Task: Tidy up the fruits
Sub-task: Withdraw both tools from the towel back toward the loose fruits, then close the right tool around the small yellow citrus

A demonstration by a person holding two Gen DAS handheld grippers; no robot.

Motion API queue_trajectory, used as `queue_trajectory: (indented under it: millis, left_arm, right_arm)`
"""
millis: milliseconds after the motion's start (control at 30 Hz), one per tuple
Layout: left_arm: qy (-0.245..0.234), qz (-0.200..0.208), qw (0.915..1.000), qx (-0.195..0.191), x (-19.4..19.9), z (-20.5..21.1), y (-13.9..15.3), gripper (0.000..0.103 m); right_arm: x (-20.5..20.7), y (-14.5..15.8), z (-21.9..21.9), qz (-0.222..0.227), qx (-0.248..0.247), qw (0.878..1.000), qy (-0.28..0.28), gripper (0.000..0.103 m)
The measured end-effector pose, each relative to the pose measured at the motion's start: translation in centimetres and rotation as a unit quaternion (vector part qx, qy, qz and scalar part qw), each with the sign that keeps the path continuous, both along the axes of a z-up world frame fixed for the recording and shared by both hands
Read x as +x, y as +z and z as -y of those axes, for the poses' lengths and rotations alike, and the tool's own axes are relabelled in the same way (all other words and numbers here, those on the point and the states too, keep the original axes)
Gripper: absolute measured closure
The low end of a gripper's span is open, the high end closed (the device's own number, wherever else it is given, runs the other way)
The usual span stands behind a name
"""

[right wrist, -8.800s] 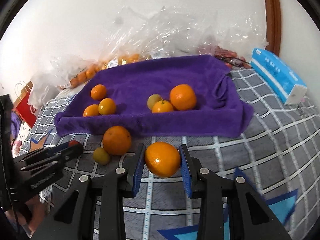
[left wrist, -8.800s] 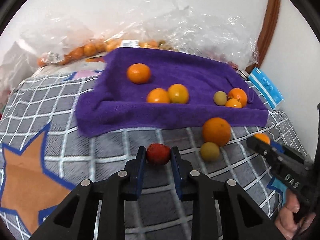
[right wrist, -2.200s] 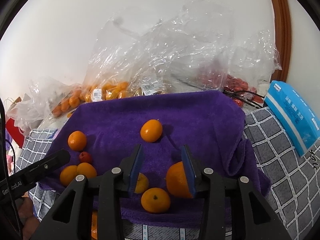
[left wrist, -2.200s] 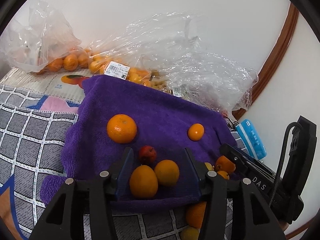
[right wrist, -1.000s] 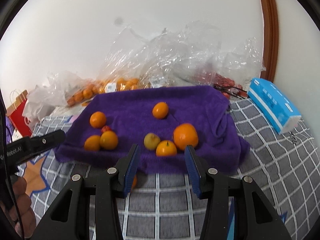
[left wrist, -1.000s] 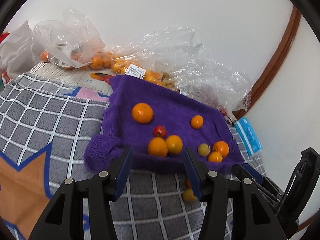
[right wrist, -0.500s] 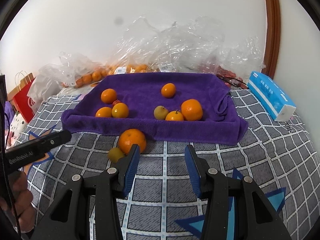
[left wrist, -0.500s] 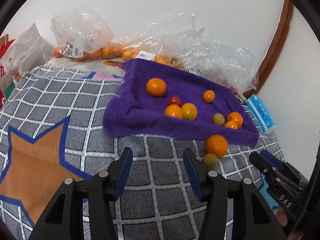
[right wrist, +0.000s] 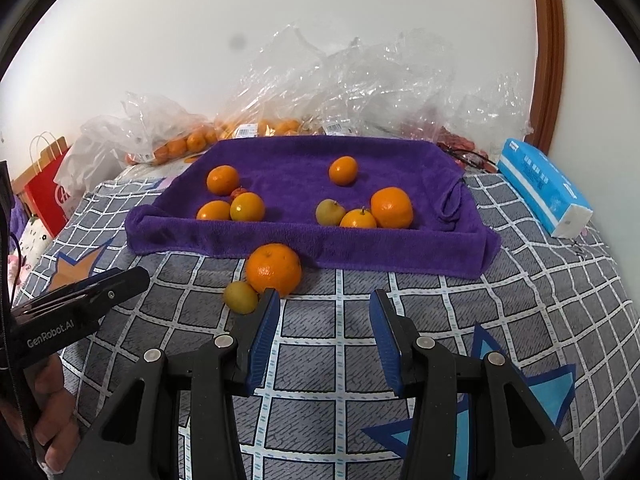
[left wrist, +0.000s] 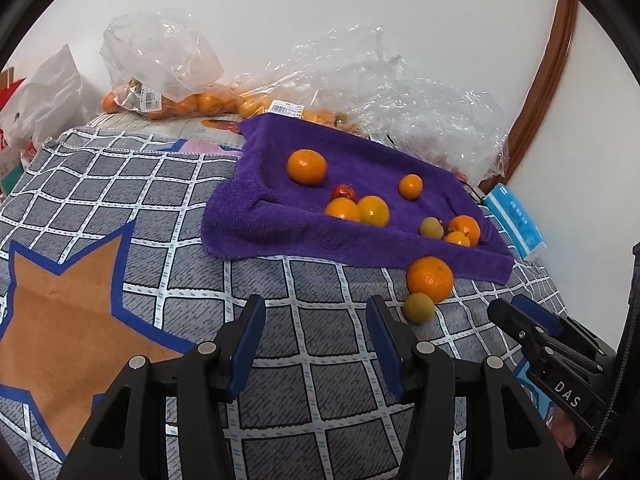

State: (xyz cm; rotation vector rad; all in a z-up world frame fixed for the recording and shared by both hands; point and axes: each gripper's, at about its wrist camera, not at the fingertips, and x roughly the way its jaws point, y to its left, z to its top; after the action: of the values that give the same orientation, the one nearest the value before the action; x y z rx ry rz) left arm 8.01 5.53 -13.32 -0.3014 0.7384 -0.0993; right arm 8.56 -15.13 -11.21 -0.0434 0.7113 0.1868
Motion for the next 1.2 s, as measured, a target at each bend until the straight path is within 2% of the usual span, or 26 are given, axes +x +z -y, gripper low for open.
queue_trajectory:
  millis: [567,700,1033,1200]
  left_arm:
    - [0.01,0.007,0.9999,-0.01,-0.3,-0.6,0.1,0.053]
    - [0.027,0.018,0.9993,-0.017,-0.6,-1.2,0.4,0.053]
    - [0.046,0.009,0.9984,-0.031,-0.5,-2.0,0.3,0.053]
    - [0.087,0.015,0.995,-0.046,-0.7,-3.5,0.4,0.053]
  right_arm:
    - [-0.1,-0.8,-0.4,-0.009,0.004,1.0,-0.001,0.057]
    - [0.0,-0.7,-0.3,-0.011,0.01,1.0,-0.002,0.057]
    - [0.3,-0.9,-1.3,-0.018,0.016,1.0,0.011,0.057]
    - [1.0,-1.1,-2.8,-0.034,0.038,0.998,0.037,0.057]
